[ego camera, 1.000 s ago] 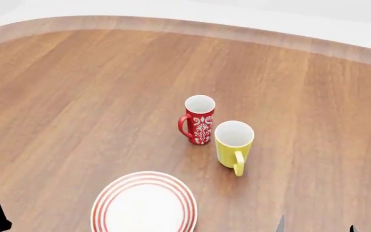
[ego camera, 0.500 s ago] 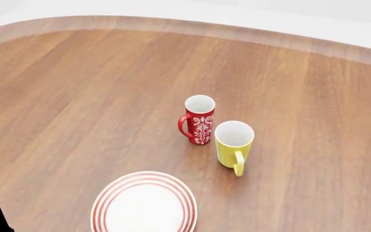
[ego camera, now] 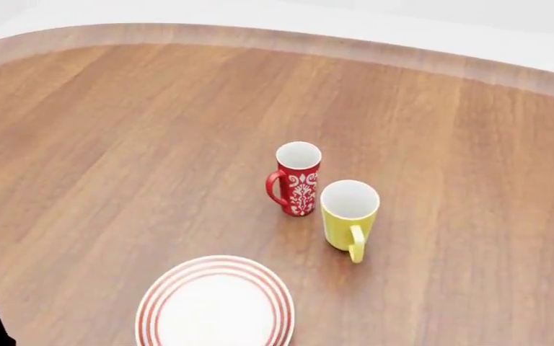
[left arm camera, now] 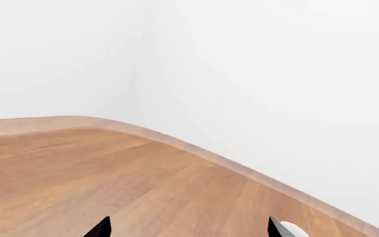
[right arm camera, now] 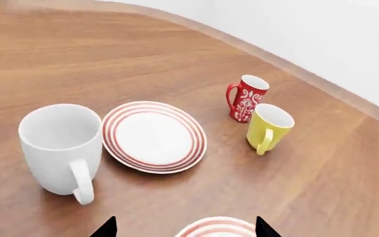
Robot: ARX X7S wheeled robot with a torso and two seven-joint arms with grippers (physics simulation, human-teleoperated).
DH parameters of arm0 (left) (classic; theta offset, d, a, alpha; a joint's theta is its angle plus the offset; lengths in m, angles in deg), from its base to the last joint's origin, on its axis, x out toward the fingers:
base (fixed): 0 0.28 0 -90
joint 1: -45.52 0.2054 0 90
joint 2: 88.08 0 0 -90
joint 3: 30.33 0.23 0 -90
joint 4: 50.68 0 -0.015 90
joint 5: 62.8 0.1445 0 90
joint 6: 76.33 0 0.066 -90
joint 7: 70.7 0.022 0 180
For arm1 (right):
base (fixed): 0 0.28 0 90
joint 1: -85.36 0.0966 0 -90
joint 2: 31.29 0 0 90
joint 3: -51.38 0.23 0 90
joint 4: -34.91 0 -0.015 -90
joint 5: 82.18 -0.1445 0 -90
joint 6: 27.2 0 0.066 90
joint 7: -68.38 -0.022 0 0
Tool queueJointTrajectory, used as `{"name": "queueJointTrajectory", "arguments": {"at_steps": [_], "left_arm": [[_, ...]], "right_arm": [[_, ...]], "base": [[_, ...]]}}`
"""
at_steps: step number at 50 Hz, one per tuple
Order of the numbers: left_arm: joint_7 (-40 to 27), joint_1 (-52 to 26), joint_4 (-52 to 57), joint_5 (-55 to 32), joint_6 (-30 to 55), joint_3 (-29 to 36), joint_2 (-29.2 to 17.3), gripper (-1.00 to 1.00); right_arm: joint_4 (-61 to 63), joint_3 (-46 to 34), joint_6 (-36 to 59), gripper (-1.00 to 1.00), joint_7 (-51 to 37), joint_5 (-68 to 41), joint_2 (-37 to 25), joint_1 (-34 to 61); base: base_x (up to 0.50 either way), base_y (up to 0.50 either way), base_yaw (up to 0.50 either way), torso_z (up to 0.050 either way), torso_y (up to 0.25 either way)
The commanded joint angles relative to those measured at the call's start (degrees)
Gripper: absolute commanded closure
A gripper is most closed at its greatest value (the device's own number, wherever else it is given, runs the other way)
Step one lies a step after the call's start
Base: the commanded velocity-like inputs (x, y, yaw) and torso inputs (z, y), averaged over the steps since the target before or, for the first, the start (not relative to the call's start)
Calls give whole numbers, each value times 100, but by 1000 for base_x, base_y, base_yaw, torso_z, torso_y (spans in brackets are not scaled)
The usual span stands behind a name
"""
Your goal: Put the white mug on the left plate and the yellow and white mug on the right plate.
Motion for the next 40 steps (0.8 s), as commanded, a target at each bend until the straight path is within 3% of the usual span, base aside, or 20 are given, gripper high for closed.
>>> {"name": "queueJointTrajectory", "arguments": {"at_steps": [1,15,24,32,40], "left_arm": [[-20,67,44,-43,-53,-26,-33,-100],[20,126,-3,-359,-129,-275,-109,-100],[44,58,-77,-310,-159,-230,-153,-100],[50,112,-28,-343,-185,-219,-169,-100],[24,68,-89,-244,-210,-98,-130,-100]], "right_arm": [[-29,-731,317,-100,489,220,-249,568],[-288,-1460,1534,-100,900,-99,96,2550],[-1271,-1882,1803,-100,1403,-139,493,3694],[-1914,-2399,1462,-100,1820,115,744,4018],[-1691,-2659,1410,-100,1981,204,589,3906]], "base": [[0,0,0,0,0],[0,0,0,0,0],[0,0,0,0,0],[0,0,0,0,0],[0,0,0,0,0]]}}
